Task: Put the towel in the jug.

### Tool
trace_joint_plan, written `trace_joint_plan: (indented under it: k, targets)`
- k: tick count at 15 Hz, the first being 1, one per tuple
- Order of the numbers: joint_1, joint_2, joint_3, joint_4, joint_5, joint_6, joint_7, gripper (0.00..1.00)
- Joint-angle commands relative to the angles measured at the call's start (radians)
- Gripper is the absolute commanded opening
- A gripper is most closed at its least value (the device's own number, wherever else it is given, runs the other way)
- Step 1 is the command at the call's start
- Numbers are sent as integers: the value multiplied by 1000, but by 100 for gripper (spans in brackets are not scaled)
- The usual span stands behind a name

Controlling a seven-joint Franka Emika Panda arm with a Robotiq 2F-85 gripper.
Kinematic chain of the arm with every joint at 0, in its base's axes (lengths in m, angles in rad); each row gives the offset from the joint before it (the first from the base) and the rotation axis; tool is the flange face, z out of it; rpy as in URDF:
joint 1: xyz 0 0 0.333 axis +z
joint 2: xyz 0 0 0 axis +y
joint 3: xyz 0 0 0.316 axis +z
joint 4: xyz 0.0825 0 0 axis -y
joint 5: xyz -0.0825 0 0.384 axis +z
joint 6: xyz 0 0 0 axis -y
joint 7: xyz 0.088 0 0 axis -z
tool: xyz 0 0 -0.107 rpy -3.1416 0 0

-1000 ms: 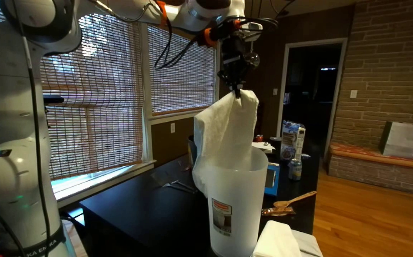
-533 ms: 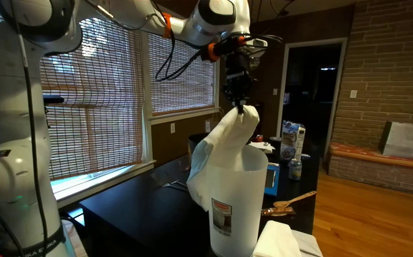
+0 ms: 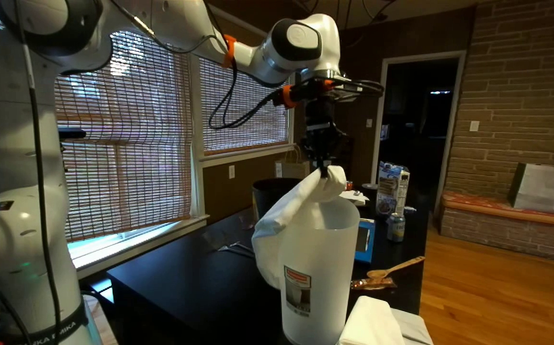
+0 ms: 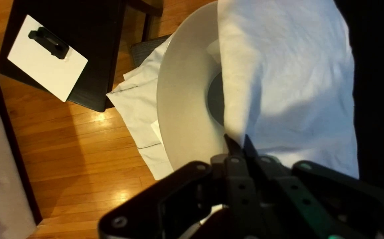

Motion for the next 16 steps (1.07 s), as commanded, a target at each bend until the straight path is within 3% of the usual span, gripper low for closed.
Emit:
trace_joint_plan:
  k: [1,16]
  targets:
    - [-12,-3,-5,-61,-34,59,12,1]
    - [-43,45,-28,-233,-31,296,14,1]
